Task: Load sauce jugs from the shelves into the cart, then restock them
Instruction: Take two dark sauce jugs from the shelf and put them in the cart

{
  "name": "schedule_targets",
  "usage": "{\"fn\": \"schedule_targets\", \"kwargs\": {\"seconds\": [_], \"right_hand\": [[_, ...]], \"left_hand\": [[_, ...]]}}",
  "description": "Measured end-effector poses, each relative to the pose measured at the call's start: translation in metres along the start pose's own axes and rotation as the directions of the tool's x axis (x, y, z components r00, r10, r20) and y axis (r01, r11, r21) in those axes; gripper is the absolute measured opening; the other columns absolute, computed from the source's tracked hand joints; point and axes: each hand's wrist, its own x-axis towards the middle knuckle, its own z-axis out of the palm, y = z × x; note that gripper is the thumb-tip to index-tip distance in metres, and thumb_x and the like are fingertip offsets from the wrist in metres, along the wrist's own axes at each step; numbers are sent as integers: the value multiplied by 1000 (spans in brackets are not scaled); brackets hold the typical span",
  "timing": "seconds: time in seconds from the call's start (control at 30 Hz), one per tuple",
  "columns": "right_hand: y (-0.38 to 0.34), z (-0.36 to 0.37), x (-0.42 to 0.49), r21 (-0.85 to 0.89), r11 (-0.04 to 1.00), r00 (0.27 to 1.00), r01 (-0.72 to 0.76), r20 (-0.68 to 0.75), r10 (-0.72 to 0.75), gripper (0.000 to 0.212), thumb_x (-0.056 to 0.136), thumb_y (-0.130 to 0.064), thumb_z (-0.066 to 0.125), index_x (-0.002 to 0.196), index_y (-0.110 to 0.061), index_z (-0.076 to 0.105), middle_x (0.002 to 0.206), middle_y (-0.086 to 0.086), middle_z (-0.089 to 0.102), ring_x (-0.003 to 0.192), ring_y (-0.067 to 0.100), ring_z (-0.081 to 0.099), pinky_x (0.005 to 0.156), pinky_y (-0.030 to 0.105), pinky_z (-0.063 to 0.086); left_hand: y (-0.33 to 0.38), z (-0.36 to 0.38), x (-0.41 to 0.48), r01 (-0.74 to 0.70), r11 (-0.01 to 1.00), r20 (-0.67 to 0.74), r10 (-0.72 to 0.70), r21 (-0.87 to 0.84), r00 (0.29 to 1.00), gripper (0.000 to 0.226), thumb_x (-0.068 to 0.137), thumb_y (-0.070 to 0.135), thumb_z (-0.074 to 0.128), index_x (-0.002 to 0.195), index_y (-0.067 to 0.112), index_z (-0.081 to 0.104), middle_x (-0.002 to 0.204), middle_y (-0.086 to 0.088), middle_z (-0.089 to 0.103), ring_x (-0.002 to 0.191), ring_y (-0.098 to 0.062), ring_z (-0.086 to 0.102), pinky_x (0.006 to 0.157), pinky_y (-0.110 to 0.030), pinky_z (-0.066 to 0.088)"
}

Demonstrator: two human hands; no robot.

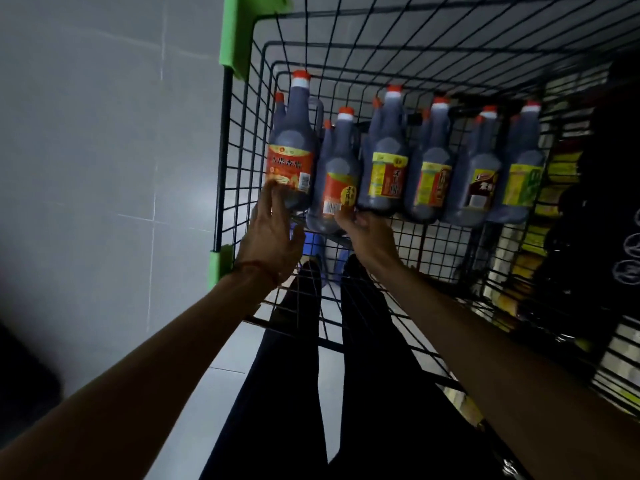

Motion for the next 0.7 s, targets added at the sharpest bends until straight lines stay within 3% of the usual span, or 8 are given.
{"fn": "schedule_targets", "kwargs": {"seconds": [0.07, 0.17, 0.3, 0.4, 0.5, 0.6, 0.7], "right_hand": [[-1, 9, 7, 33, 999, 1000, -16, 0, 16, 62, 88, -62, 67, 130, -16, 68, 124, 3, 72, 110, 23, 67, 100, 43, 52], [1, 22, 11, 166, 985, 998, -52, -31, 58, 57, 89, -51, 75, 133, -17, 65, 125, 2, 72, 113, 22, 68, 99, 41, 52], [5, 31, 9, 339, 939, 996, -61, -37, 79, 72, 80, -53, 81, 140, -20, 59, 129, -5, 70, 118, 17, 67, 102, 42, 52], [-6, 30, 7, 445, 887, 992, -123, 50, 113, 56, 92, -36, 77, 141, -17, 56, 131, -3, 67, 121, 18, 63, 108, 41, 47], [-6, 32, 13, 467, 875, 991, -131, 68, 112, 53, 90, -28, 80, 138, -17, 58, 133, 2, 68, 120, 19, 65, 108, 41, 48], [-5, 30, 15, 472, 867, 987, -158, 109, 121, 62, 80, -36, 88, 134, -19, 63, 125, -2, 73, 114, 18, 70, 108, 48, 50], [-6, 26, 18, 462, 868, 982, -182, 129, 138, 79, 68, -49, 93, 135, -23, 61, 126, -5, 72, 115, 15, 68, 107, 46, 49]], "left_hand": [[-2, 4, 4, -26, 1000, -13, 26, 14, 1000, 79, 100, 30, 53, 159, 7, 5, 167, -14, 6, 151, -32, 18, 120, -42, 27], [-2, 8, 5, -29, 998, -22, 31, 59, 999, 77, 100, 31, 53, 159, 6, 9, 165, -15, 8, 148, -34, 20, 117, -44, 30], [-2, 7, 4, -53, 993, -35, 57, 103, 998, 75, 98, 28, 54, 157, 4, 14, 163, -16, 13, 144, -36, 26, 114, -44, 37], [-1, 7, 4, -56, 987, -16, 59, 151, 998, 75, 100, 25, 51, 158, 4, 10, 164, -17, 10, 144, -36, 25, 112, -44, 39], [0, 6, 4, -56, 983, 2, 56, 174, 998, 76, 100, 22, 52, 159, 4, 8, 164, -18, 8, 145, -38, 23, 110, -46, 41], [1, 6, 4, -53, 982, 2, 54, 181, 999, 76, 98, 18, 54, 158, 4, 9, 164, -17, 9, 146, -37, 23, 110, -45, 43], [1, 6, 4, -52, 984, -4, 54, 169, 999, 77, 97, 17, 54, 158, 5, 9, 164, -16, 10, 146, -36, 23, 111, -44, 42]]}}
